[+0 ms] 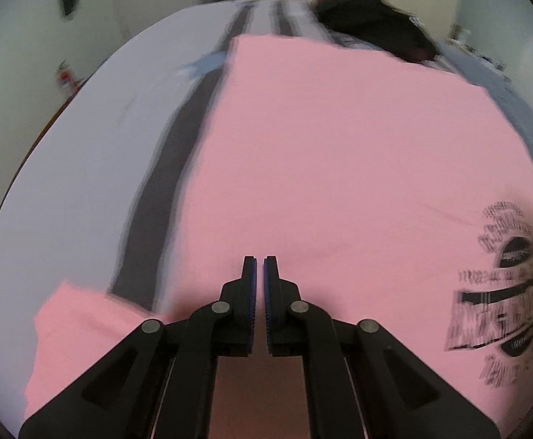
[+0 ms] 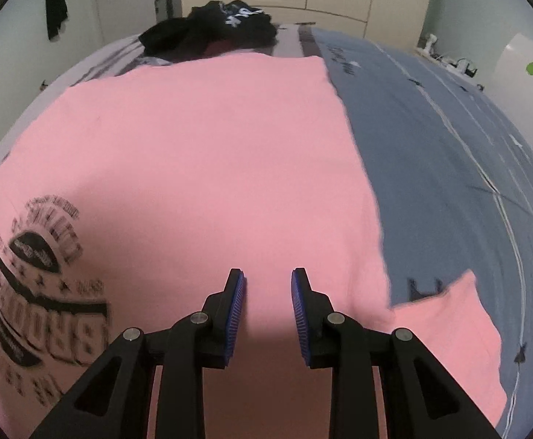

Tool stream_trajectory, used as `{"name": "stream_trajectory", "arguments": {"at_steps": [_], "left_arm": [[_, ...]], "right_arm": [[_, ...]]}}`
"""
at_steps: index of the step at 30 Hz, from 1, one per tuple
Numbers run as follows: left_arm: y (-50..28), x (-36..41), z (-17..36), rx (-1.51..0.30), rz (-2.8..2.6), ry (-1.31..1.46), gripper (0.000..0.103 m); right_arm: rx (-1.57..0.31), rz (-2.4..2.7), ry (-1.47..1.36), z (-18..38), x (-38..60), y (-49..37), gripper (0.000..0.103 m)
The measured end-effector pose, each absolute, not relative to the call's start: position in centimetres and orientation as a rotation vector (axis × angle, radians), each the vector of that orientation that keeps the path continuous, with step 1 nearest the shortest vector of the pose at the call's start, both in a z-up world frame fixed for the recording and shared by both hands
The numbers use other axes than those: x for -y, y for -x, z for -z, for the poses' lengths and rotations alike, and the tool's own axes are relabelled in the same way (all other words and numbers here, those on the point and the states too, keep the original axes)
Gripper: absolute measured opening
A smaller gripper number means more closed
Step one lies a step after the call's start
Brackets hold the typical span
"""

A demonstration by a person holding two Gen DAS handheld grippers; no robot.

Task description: Fold clothes

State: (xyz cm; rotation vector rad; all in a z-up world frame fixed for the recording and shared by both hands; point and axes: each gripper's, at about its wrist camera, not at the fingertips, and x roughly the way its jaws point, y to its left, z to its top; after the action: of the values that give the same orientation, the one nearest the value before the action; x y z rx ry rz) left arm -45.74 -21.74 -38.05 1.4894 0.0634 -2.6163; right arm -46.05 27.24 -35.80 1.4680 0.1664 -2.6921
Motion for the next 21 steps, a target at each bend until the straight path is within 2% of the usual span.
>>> {"name": "stream_trajectory", "arguments": {"at_steps": [3,5,8,11,15,21], "left_arm": [[44.8,21.6,38.0,0.148,2.607,-1.474,0.002],[44.4,21.5,37.5,0.163,2.622,-1.478,0.002],[43.9,21.8,36.2,0.105,2.620,-1.442,0.002],[43.2,21.5,34.6,0.022,2.643,-1.404,0.002],[41.9,19.4,33.5,-0.045,2.711,-1.418,0.002],[38.8,17.7,35.6,-0.037,2.685,-1.555,0.002]], "right_arm": [[-0.186,2.755,-1.470,35.7,-29.3,45.3,0.026],[-0.205,2.784,-1.473,35.7,-30.7,44.6,0.025],[-0.264,2.815,-1.497,35.5,-31.0,44.3,0.027],[-0.131,2.882,-1.514,34.4,-32.2,43.9,0.028],[-0.050,2.905,-1.521,33.3,-32.1,42.1,0.028],[-0.019,2.874,-1.583,34.2,-31.0,39.2,0.028]]}}
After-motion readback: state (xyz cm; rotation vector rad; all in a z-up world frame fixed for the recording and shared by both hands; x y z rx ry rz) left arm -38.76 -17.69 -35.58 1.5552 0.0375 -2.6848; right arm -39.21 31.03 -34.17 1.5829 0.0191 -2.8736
